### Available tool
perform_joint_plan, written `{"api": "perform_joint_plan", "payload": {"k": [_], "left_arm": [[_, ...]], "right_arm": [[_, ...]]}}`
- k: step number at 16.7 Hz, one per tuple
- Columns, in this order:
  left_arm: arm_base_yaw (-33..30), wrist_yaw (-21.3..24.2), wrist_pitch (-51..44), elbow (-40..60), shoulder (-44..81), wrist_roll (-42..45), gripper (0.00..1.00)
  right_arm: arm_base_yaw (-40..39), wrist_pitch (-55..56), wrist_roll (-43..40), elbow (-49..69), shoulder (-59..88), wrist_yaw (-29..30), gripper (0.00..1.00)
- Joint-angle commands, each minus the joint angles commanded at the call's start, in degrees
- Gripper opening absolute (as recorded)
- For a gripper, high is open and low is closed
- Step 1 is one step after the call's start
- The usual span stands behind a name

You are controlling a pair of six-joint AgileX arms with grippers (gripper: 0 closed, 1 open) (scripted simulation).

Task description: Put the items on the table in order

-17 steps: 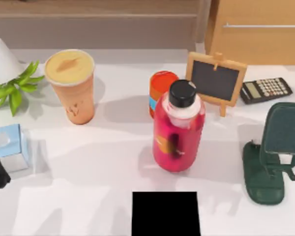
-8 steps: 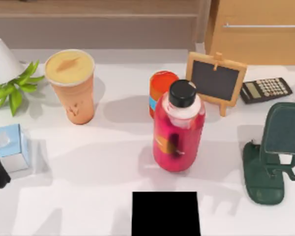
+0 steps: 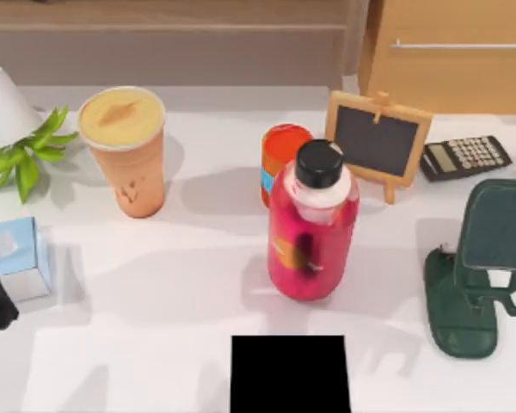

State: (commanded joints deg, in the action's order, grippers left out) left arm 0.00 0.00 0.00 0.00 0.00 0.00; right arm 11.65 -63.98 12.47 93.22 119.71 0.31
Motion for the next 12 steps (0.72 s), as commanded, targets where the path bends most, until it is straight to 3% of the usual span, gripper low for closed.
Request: {"api": "perform_joint_plan", "payload": {"k": [5,10,12], "left_arm": [[0.0,0.0,0.0,0.0,0.0,0.0,1.0],[0.0,0.0,0.0,0.0,0.0,0.0,1.0],[0.0,0.0,0.0,0.0,0.0,0.0,1.0]], "right_arm": [[0.0,12.1,0.0,-7.5,3.9,0.0,1.0],[0.0,13.7,0.0,-8.8,4.6,0.0,1.0],[0.0,13.7,0.0,-8.8,4.6,0.0,0.85]]}}
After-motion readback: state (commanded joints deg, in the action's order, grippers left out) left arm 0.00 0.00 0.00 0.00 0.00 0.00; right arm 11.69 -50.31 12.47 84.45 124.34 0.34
